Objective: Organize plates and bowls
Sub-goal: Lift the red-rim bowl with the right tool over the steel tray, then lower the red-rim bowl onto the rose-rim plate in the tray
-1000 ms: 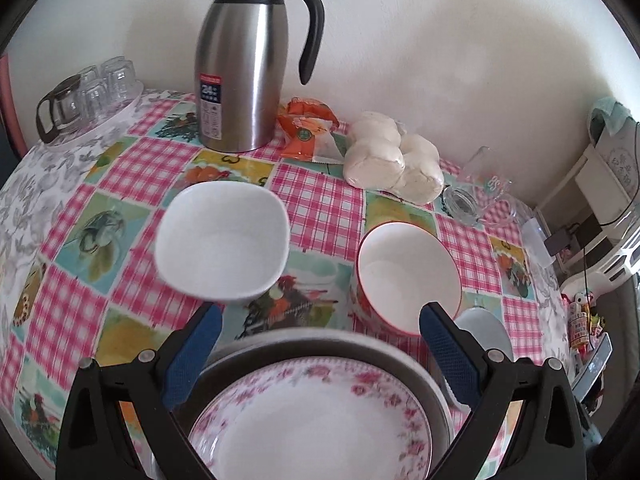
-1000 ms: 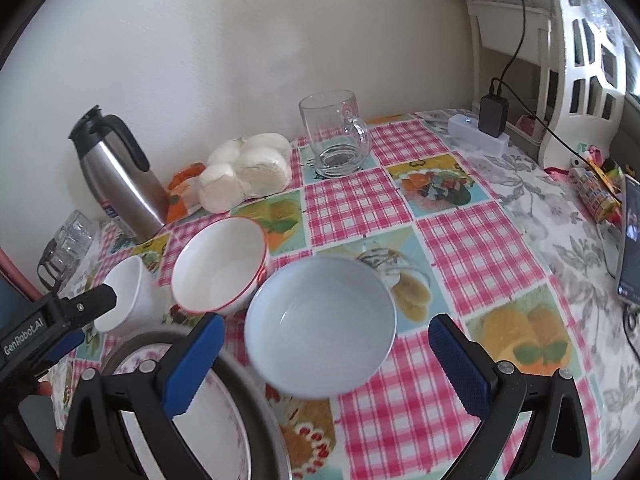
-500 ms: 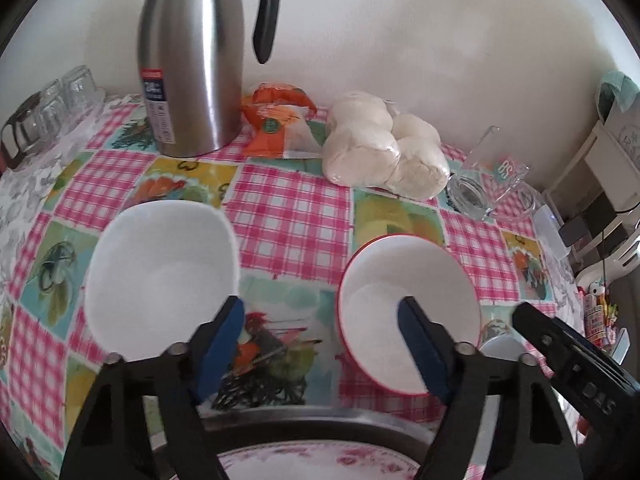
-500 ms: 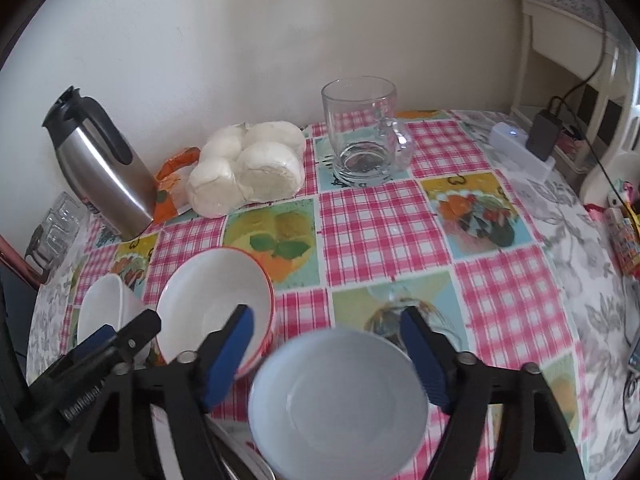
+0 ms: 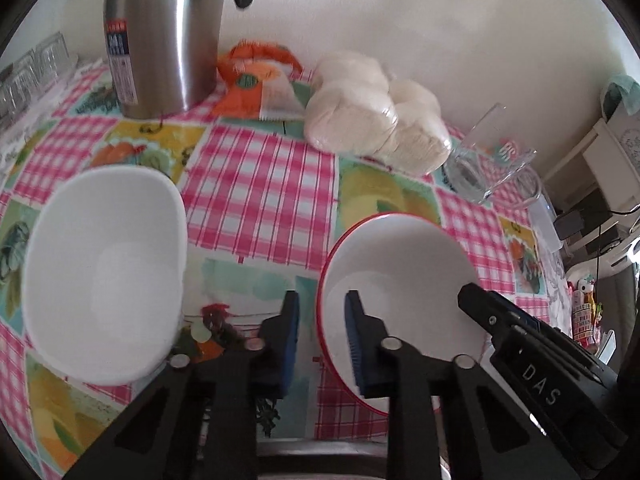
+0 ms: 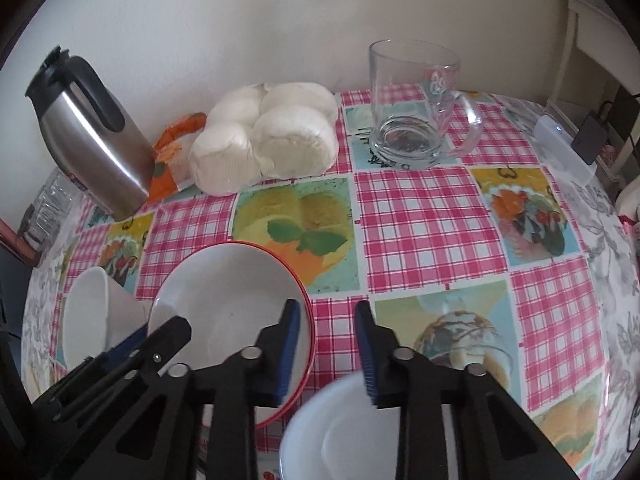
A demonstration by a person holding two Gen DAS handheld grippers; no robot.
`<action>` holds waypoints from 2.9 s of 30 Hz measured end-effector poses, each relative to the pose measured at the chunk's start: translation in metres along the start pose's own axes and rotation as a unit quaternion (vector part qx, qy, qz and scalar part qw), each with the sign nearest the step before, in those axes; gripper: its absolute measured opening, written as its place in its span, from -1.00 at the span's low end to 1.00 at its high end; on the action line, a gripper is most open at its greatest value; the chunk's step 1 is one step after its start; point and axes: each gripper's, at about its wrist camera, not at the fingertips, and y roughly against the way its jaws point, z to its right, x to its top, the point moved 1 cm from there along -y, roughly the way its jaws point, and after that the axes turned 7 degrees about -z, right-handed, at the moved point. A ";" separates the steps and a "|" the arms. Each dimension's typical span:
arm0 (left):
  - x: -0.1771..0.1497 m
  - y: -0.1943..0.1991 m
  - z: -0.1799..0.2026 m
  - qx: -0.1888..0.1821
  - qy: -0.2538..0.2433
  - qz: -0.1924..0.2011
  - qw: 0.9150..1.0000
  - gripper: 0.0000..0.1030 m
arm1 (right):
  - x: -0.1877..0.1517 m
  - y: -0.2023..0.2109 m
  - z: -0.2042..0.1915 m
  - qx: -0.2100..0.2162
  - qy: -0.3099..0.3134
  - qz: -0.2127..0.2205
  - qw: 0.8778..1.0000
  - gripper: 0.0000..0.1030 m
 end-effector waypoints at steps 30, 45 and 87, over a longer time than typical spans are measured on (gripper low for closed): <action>-0.004 0.049 0.016 -0.032 -0.033 0.042 0.998 -0.73 | -0.013 0.050 -0.010 0.012 -0.007 0.073 0.997 -0.78; -0.052 0.115 0.026 0.008 -0.090 0.061 0.994 -0.73 | -0.089 0.108 -0.007 0.073 -0.085 0.115 0.987 -0.77; -0.096 0.102 -0.033 0.040 -0.045 -0.029 0.998 -0.73 | -0.153 0.088 -0.043 0.111 -0.065 0.036 0.991 -0.77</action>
